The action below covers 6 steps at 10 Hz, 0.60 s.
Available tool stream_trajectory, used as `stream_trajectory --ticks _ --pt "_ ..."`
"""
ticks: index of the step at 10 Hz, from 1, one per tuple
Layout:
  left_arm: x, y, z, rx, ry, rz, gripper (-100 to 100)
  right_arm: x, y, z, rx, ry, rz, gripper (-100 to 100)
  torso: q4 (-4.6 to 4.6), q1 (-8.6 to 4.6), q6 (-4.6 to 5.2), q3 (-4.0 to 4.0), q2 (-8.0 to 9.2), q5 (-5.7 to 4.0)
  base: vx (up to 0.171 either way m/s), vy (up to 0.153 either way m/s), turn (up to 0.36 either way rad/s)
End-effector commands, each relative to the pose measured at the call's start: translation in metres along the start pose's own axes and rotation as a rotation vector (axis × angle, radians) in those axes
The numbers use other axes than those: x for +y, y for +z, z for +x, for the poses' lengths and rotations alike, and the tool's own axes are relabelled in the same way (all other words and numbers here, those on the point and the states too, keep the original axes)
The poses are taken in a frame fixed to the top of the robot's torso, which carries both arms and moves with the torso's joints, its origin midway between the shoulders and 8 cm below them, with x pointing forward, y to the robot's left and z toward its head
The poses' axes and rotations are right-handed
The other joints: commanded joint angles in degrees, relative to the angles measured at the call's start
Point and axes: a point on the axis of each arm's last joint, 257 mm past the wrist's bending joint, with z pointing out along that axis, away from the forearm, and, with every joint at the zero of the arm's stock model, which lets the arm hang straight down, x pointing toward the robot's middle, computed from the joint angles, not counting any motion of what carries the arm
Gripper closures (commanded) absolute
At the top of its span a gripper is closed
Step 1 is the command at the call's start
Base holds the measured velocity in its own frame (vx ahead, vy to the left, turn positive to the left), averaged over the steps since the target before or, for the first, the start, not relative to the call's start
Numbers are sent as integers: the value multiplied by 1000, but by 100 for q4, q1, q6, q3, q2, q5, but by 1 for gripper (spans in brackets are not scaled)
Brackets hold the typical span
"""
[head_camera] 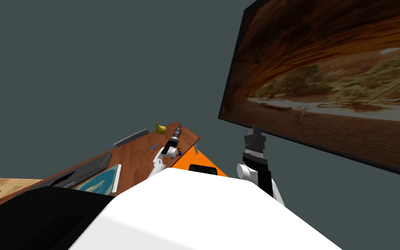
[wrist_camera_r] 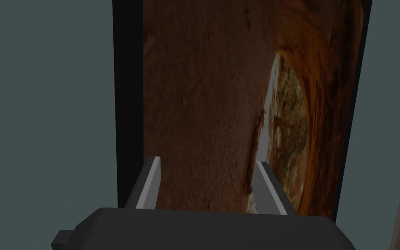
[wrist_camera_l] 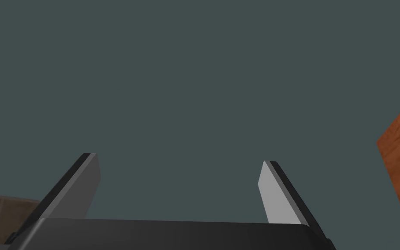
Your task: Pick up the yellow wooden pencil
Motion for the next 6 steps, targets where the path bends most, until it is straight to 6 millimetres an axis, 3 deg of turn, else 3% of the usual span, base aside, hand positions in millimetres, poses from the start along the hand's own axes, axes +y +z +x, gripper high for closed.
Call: stream_trajectory --ticks 1,4,6 --pt "16 0 1 14 7 -46 -100 0 0 0 0 0 0 0 0 0 0 0 0 0 18 5 -153" --pt "50 13 -2 45 26 -141 -100 0 0 0 0 0 0 0 0 3 -7 1 1 1 21 3 -219" --pt "58 11 1 55 26 -172 -100 0 0 0 0 0 0 0 0 2 -7 1 2 0 11 4 -67"
